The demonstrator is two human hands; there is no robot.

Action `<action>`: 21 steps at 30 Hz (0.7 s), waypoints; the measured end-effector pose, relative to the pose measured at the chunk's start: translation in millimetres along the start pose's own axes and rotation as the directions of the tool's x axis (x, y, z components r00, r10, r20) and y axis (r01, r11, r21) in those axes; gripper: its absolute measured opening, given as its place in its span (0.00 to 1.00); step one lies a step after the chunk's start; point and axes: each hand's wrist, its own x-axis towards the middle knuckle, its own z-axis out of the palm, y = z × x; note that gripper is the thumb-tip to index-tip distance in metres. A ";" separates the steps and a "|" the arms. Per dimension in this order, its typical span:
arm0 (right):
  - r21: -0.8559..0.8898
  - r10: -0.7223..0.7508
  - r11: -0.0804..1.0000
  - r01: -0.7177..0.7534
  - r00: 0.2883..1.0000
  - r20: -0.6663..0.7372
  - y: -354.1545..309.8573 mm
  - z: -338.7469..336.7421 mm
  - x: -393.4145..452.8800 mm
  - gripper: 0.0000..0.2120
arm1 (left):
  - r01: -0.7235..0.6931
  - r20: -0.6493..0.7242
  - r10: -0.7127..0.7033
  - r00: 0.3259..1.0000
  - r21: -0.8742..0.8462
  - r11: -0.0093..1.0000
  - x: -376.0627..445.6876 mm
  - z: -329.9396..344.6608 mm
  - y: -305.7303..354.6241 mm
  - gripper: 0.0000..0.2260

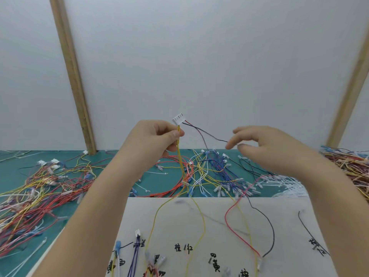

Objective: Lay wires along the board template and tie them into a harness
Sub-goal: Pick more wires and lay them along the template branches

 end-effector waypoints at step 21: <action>0.768 0.023 0.640 -0.037 0.999 0.029 -35.3 58.6 5.1 0.08 | -0.050 0.153 0.067 0.986 -0.110 0.993 -3.1 9.6 3.7 0.09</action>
